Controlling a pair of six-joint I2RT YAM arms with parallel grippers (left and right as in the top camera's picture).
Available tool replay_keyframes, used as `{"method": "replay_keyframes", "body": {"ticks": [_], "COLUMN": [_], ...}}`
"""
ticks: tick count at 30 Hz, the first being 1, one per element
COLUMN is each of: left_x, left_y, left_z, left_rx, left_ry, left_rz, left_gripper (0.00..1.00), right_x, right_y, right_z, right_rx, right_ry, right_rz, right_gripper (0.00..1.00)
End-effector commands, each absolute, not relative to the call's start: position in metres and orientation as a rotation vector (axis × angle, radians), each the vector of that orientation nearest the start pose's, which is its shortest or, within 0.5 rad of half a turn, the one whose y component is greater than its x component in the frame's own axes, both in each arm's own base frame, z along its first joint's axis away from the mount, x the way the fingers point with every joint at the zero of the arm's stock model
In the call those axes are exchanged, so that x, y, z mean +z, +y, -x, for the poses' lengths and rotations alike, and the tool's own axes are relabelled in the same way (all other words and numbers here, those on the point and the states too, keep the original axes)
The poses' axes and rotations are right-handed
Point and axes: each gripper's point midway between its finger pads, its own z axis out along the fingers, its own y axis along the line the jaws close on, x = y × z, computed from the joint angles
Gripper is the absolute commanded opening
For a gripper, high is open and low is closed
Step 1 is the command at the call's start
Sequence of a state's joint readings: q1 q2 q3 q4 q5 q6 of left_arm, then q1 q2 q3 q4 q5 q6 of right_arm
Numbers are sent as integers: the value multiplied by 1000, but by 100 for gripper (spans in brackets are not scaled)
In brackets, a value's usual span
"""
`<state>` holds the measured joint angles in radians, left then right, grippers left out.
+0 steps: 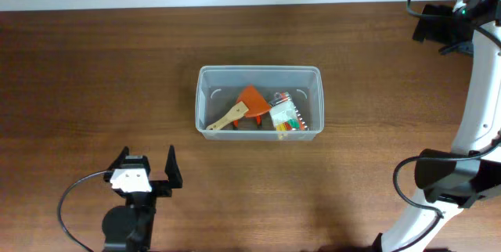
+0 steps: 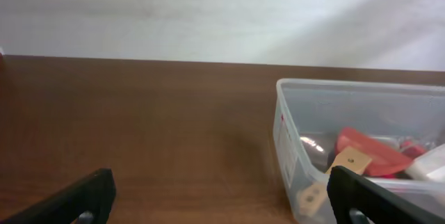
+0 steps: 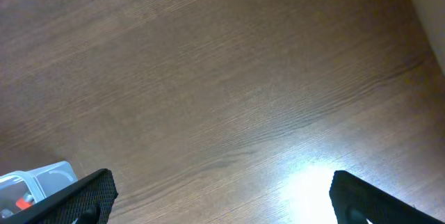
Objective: Pack container
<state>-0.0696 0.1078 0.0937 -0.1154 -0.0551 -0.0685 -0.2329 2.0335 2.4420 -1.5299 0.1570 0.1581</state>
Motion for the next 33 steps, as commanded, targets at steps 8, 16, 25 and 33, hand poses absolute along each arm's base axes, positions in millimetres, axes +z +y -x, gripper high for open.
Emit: {"method": "replay_keyframes", "body": {"ticks": [8, 16, 25, 33], "left_x": [155, 161, 161, 157], "left_y": [-7, 17, 19, 19], "left_z": [-246, -244, -244, -243], "left_rx": [-51, 25, 32, 34], "left_ry": [1681, 1650, 1650, 1664], "left_rz": [34, 111, 115, 116], "left_gripper": [99, 99, 99, 99], "right_x": [291, 291, 291, 291], "right_y": [-127, -128, -128, -127], "right_z": [-424, -424, -424, -424], "right_rx": [-237, -238, -238, -237], "right_ry": [2607, 2607, 2606, 2607], "right_rz": [-569, -570, -570, -569], "right_gripper": [99, 99, 99, 99]}}
